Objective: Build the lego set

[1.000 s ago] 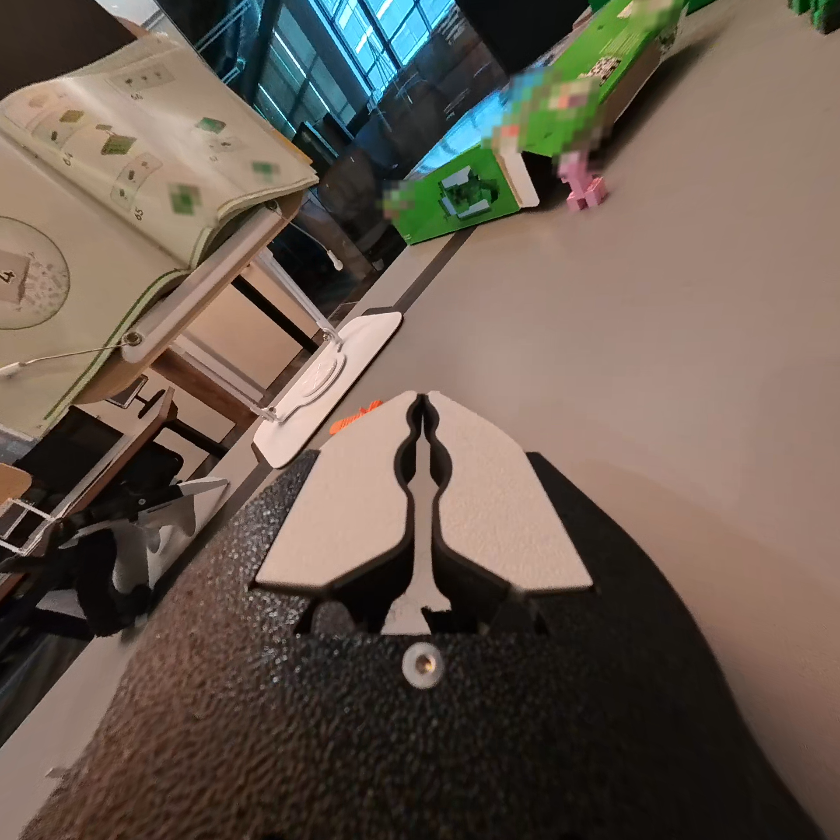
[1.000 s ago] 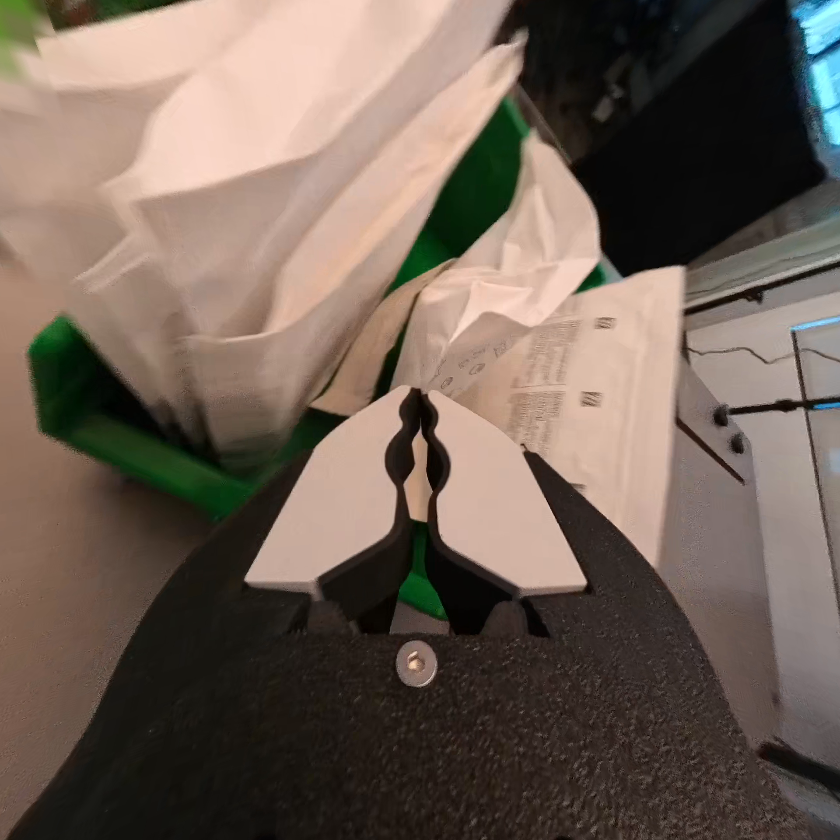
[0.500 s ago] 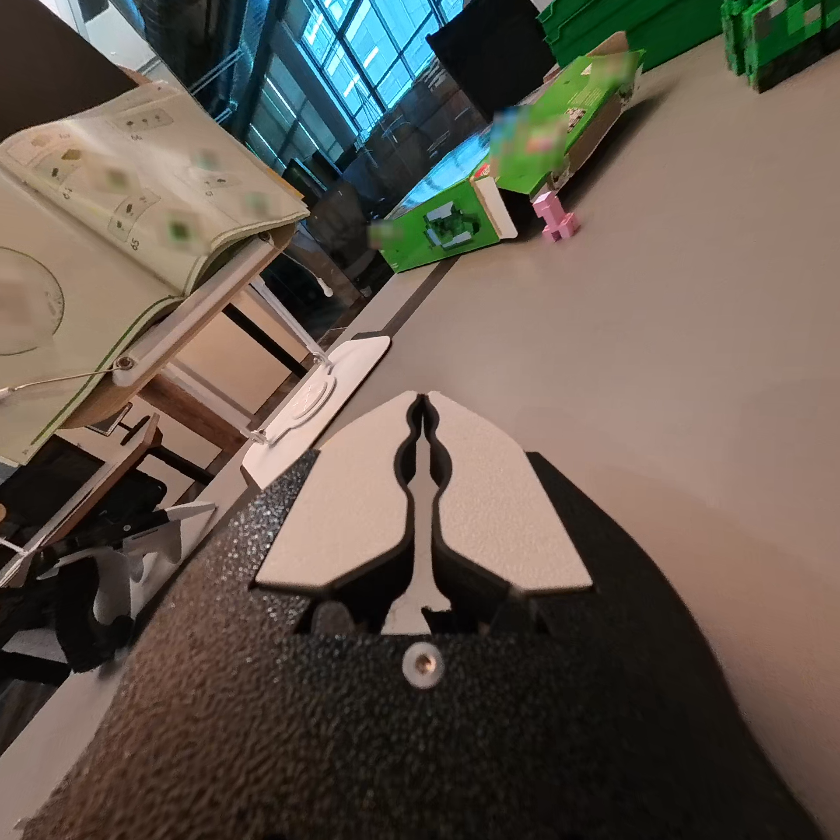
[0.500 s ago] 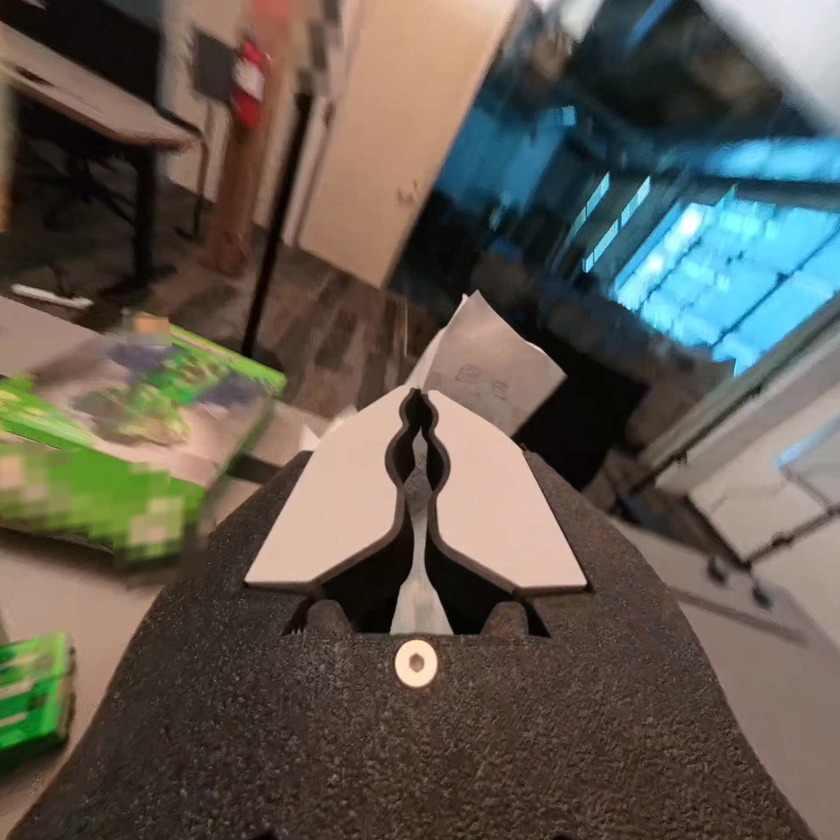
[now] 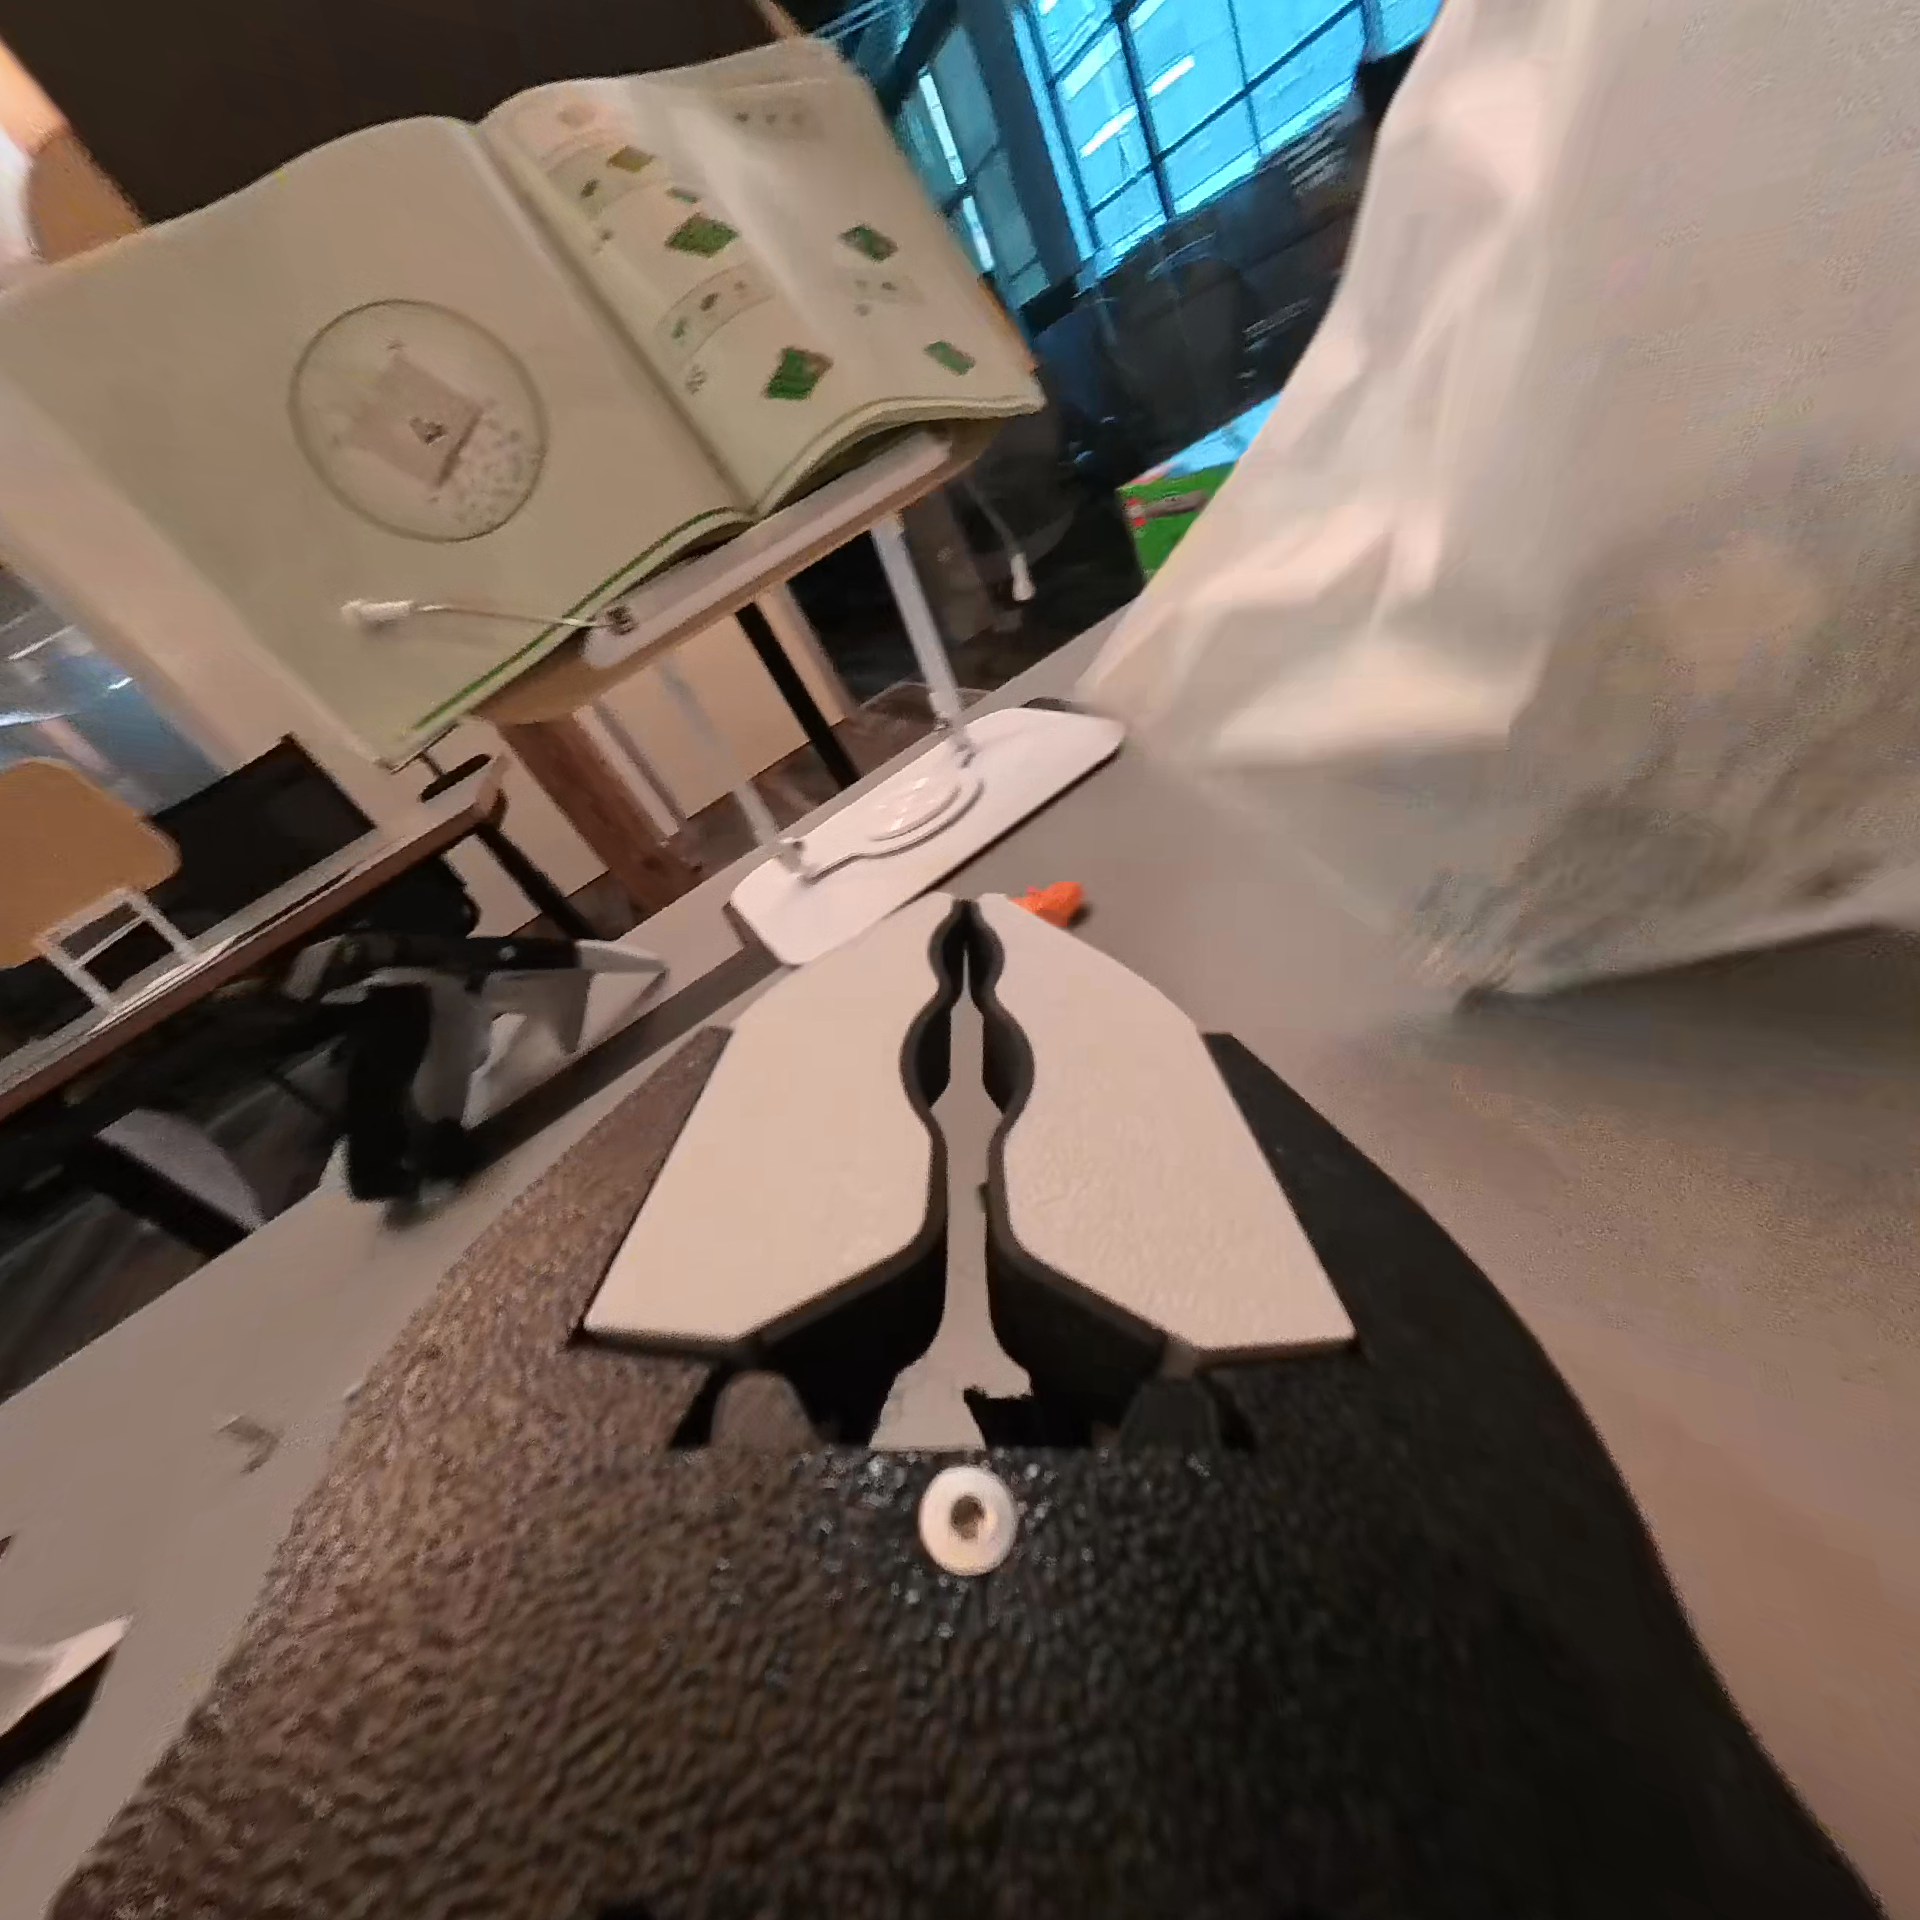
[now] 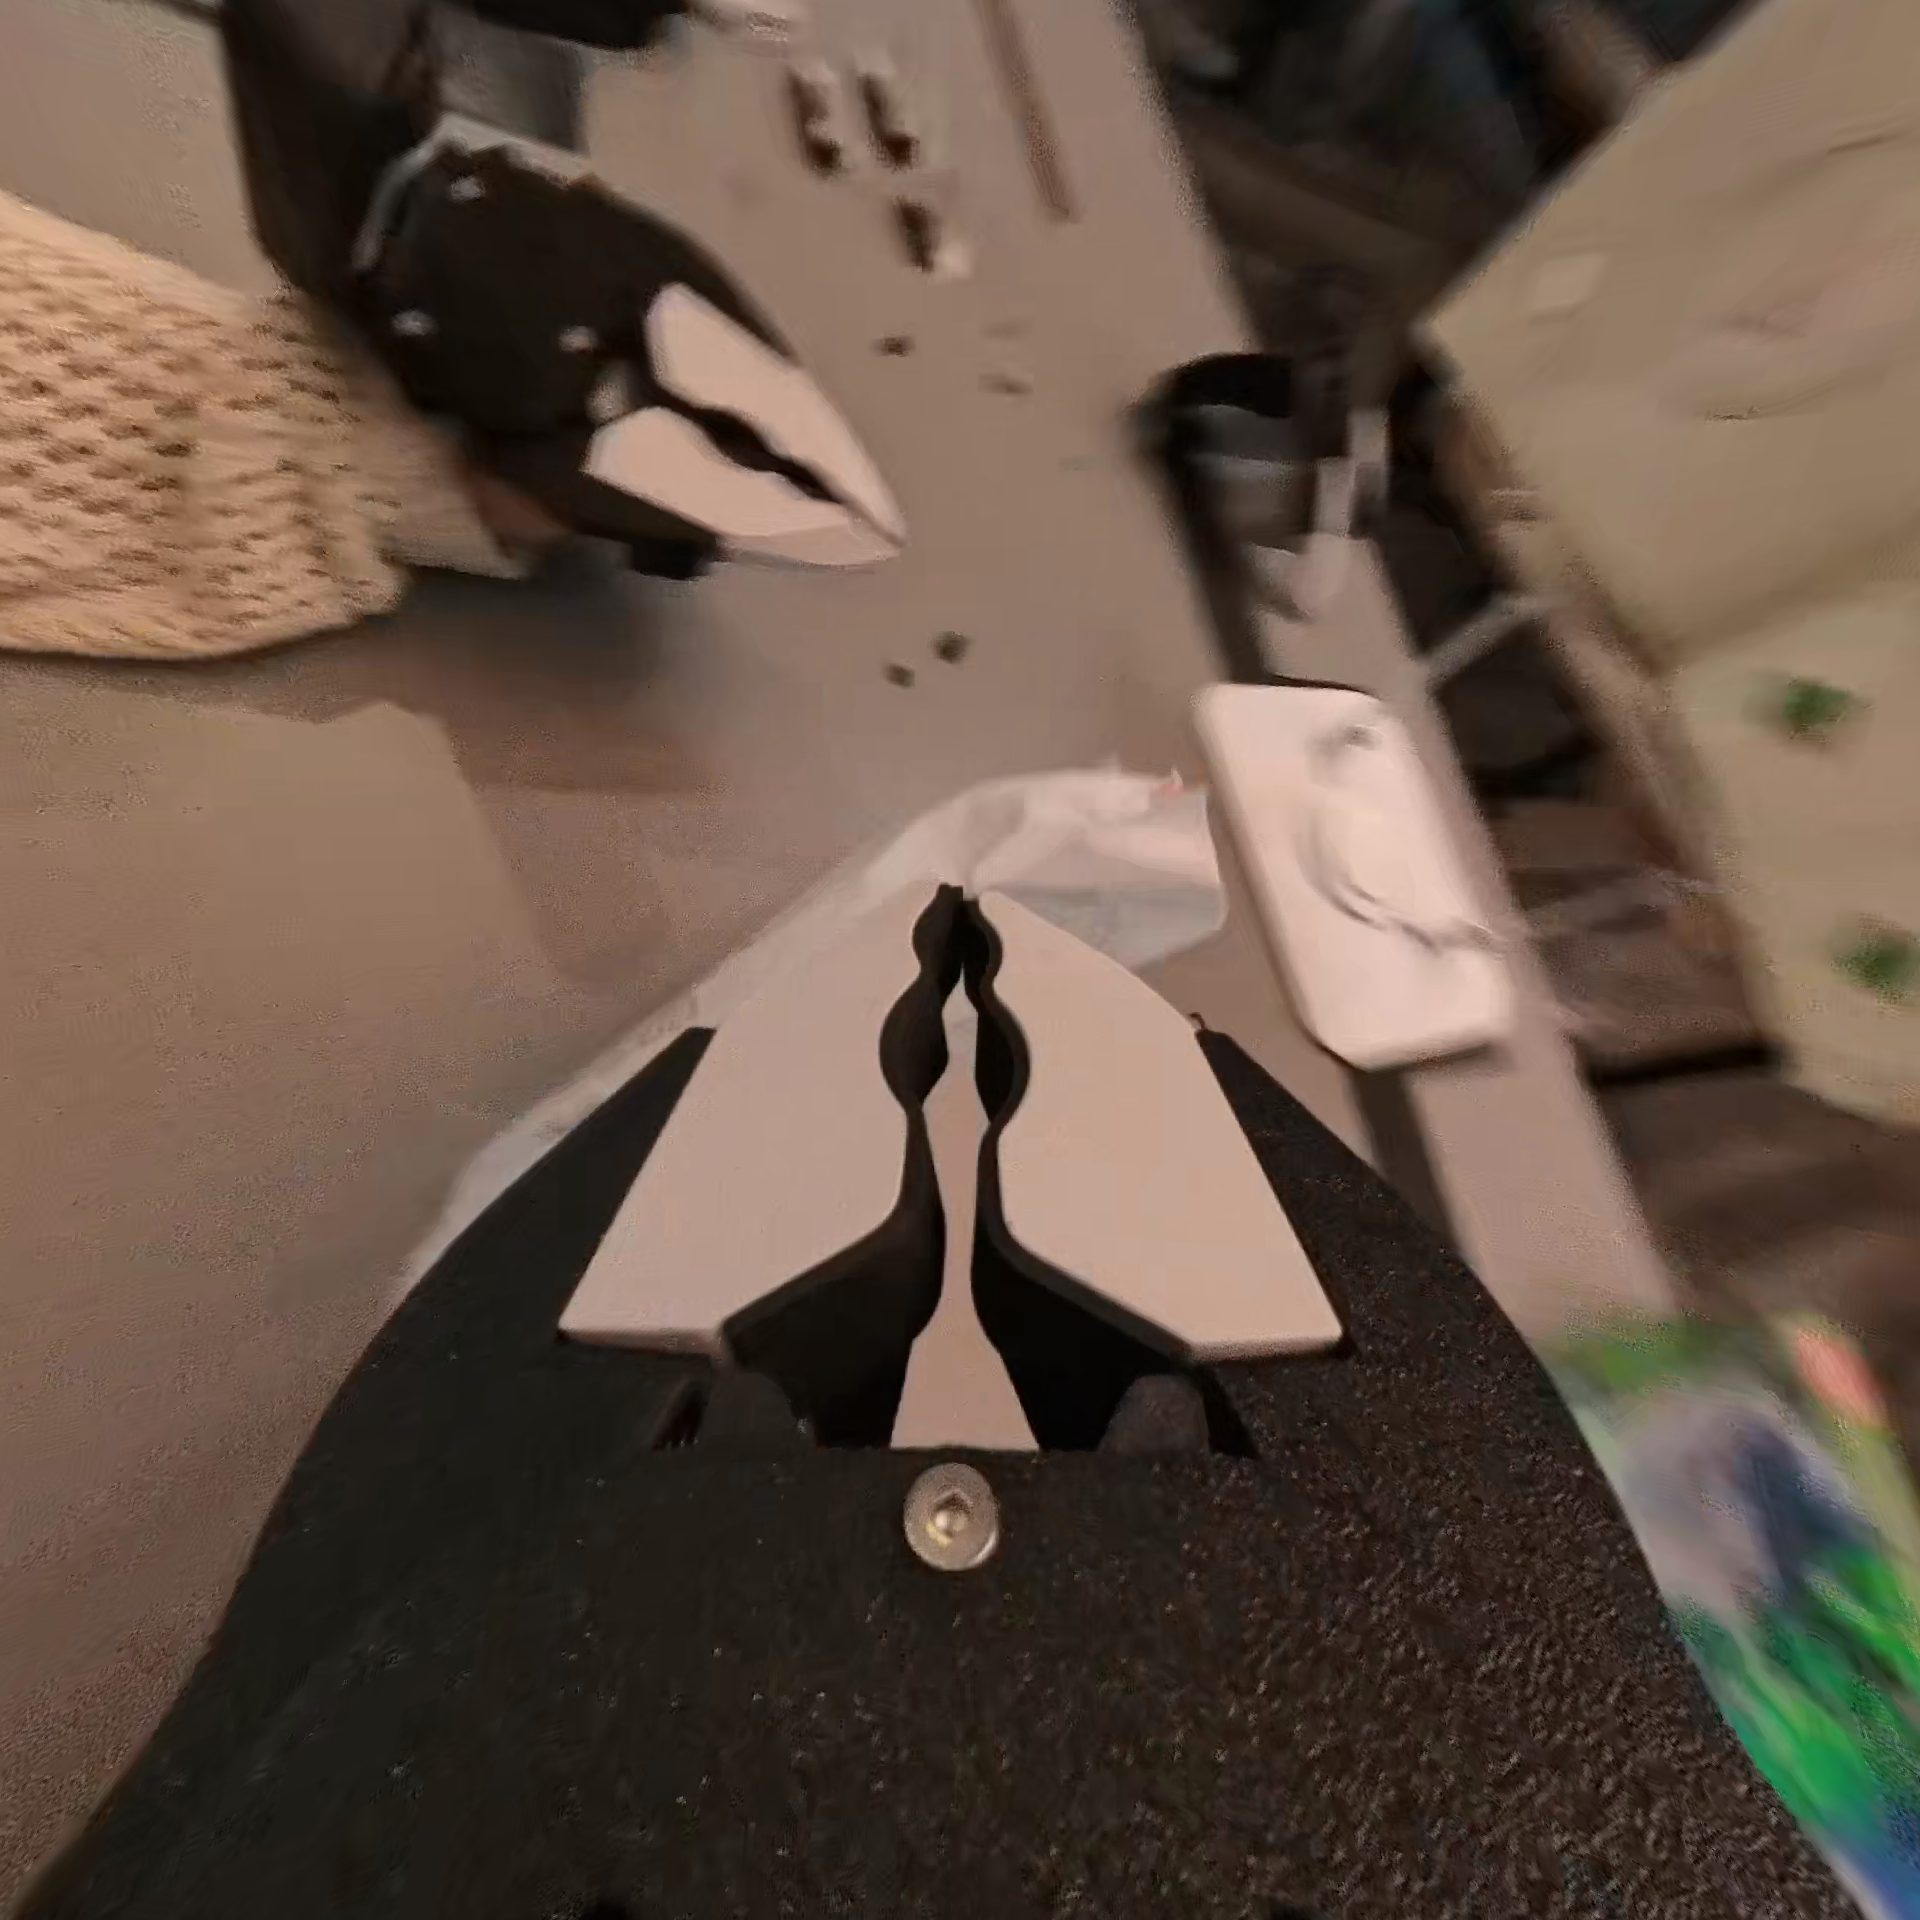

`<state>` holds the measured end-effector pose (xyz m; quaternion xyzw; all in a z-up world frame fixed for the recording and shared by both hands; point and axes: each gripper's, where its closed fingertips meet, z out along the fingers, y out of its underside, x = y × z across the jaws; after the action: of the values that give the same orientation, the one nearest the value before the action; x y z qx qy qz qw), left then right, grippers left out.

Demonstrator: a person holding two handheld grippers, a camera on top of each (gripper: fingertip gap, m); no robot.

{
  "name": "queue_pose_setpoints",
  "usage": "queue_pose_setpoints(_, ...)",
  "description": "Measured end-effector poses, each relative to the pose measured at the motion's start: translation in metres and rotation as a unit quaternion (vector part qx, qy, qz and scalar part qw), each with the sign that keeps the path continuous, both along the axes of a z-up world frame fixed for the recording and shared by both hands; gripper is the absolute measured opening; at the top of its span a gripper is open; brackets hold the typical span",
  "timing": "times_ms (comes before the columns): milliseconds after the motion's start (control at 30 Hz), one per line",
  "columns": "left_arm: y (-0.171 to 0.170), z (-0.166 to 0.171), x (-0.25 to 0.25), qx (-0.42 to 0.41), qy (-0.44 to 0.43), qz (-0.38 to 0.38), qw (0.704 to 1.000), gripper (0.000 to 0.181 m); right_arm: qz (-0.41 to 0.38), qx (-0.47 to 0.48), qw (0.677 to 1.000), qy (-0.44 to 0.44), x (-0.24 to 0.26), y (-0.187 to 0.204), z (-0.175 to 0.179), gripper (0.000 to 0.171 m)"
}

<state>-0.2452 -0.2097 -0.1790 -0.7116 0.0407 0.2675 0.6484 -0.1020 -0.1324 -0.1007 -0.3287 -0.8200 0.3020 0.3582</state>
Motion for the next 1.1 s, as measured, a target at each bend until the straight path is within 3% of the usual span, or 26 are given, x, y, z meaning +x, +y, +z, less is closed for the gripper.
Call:
queue_pose_setpoints(33, -0.005, 0.002, -0.008, -0.001, 0.002, 0.018, 1.000, 0.000, 0.040, -0.034, 0.999, -0.004, -0.014, -0.029, -0.018, 0.000)
queue_pose_setpoints(100, -0.018, 0.001, -0.030, -0.016, 0.008, 0.064, 0.998, 0.000, 0.102, -0.081, 0.992, 0.003, -0.029, -0.080, -0.033, 0.000)
queue_pose_setpoints(200, -0.048, -0.004, -0.062, -0.044, 0.009, 0.135, 0.990, 0.000, 0.136, -0.098, 0.983, 0.068, -0.038, -0.113, -0.035, 0.010)
queue_pose_setpoints(333, -0.091, -0.022, -0.100, -0.080, -0.025, 0.200, 0.976, 0.000, 0.045, -0.159, 0.971, 0.172, -0.050, -0.068, -0.034, 0.024)
queue_pose_setpoints(433, -0.131, -0.044, -0.134, -0.152, -0.046, 0.277, 0.948, 0.000, -0.068, -0.205, 0.948, 0.235, -0.056, -0.016, -0.068, 0.025)
queue_pose_setpoints(500, -0.156, -0.055, -0.152, -0.188, -0.066, 0.327, 0.924, 0.000, -0.090, -0.193, 0.946, 0.246, -0.056, -0.006, -0.088, 0.025)
queue_pose_setpoints(533, -0.164, -0.056, -0.157, -0.188, -0.076, 0.339, 0.919, 0.000, -0.089, -0.167, 0.947, 0.259, -0.056, -0.006, -0.082, 0.025)
queue_pose_setpoints(600, -0.168, -0.052, -0.159, -0.156, -0.099, 0.336, 0.923, 0.000, -0.084, -0.159, 0.944, 0.276, -0.057, -0.011, -0.081, 0.027)
queue_pose_setpoints(667, -0.169, -0.038, -0.157, -0.111, -0.104, 0.331, 0.931, 0.000, -0.069, -0.169, 0.962, 0.204, -0.063, -0.024, -0.099, 0.029)
queue_pose_setpoints(700, -0.169, -0.028, -0.154, -0.087, -0.096, 0.328, 0.936, 0.000, -0.070, -0.172, 0.967, 0.174, -0.066, -0.029, -0.104, 0.038)
queue_pose_setpoints(800, -0.159, -0.008, -0.142, -0.031, -0.089, 0.287, 0.953, 0.000, -0.055, -0.178, 0.972, 0.146, -0.068, -0.038, -0.112, 0.046)
queue_pose_setpoints(867, -0.143, -0.014, -0.130, -0.027, -0.139, 0.229, 0.963, 0.000, -0.050, -0.171, 0.971, 0.159, -0.065, -0.040, -0.109, 0.044)
queue_pose_setpoints(967, -0.119, -0.024, -0.111, -0.003, -0.266, 0.133, 0.955, 0.031, -0.024, -0.239, 0.969, 0.056, -0.065, -0.053, -0.122, 0.033)
queue_pose_setpoints(1033, -0.111, -0.020, -0.106, 0.029, -0.315, 0.090, 0.944, 0.047, -0.052, -0.286, 0.956, -0.046, -0.075, -0.051, -0.141, 0.051)
queue_pose_setpoints(1100, -0.111, -0.018, -0.107, 0.043, -0.316, 0.088, 0.944, 0.053, -0.065, -0.317, 0.944, -0.068, -0.082, -0.045, -0.143, 0.058)
